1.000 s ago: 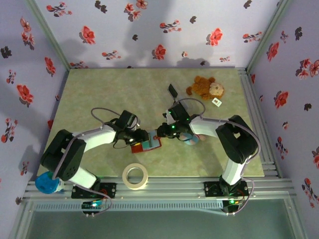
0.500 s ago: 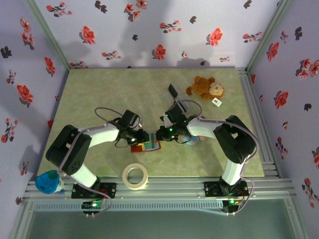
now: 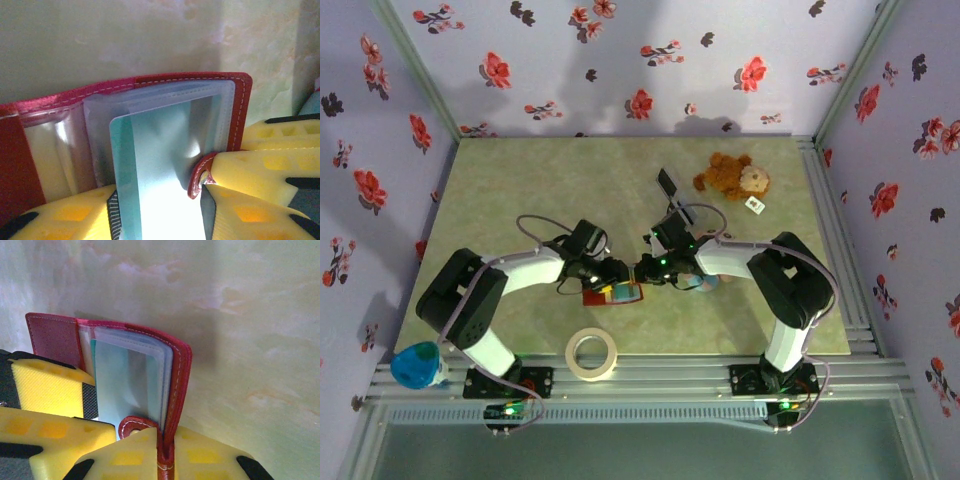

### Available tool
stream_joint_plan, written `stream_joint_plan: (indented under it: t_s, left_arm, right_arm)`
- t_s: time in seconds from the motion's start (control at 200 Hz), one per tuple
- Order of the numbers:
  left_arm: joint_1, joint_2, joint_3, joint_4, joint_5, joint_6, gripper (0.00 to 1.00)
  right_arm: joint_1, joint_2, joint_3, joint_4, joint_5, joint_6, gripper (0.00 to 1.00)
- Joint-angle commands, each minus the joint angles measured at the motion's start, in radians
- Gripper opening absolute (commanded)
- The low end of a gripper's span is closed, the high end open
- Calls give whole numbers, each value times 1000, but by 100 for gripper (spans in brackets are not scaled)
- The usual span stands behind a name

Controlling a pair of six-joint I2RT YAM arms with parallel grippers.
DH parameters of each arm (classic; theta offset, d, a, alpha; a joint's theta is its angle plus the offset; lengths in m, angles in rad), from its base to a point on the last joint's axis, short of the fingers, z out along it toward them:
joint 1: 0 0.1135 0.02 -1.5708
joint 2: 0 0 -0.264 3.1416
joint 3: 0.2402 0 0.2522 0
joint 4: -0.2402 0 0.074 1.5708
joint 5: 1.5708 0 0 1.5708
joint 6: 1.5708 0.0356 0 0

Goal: Put the credit cards into the card holder

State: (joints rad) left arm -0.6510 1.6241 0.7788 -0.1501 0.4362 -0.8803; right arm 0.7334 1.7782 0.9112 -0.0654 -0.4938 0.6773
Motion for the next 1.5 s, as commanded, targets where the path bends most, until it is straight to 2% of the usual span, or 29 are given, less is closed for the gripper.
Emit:
stream_joint_plan:
  t_s: [0.0, 0.075, 0.205, 0.365, 0.43, 0.515, 0.61, 0.895, 1.185, 1.365, 1.495]
  left_arm:
    - [-40, 37, 1, 111, 83, -59, 47]
    - [-39, 30, 9, 90, 85, -56, 48]
    - [-40, 1, 6, 62, 92, -32, 49]
    - [-30, 33, -3, 62, 128, -2, 38]
    - [-30, 49, -21, 113, 149, -12, 36]
    - [-28, 66, -30, 147, 170, -16, 28]
    - [-26, 68, -47, 189, 179, -22, 19]
    - [-20, 91, -84, 272, 207, -34, 13]
    - [-13, 122, -64, 241, 219, -9, 10]
    - [-10, 133, -81, 271, 211, -23, 9]
    - [-10, 143, -95, 306, 211, -41, 8]
  right_arm:
    - [32, -13, -12, 49, -6, 11, 14]
    - [31, -22, -14, 30, 15, 4, 21]
    - [30, -54, -12, -12, 43, -27, 38]
    - [25, -150, -21, -84, 97, -57, 42]
    - [26, -197, -5, -165, 126, -88, 44]
    - [24, -235, 20, -274, 130, -130, 47]
    - [22, -241, 25, -313, 77, -126, 47]
    - [12, -301, -85, -258, 95, -81, 46]
    - [-14, -388, -62, -426, 164, -134, 49]
    - [-11, -449, -124, -305, 87, -15, 52]
    - [18, -454, -169, -200, 37, 73, 49]
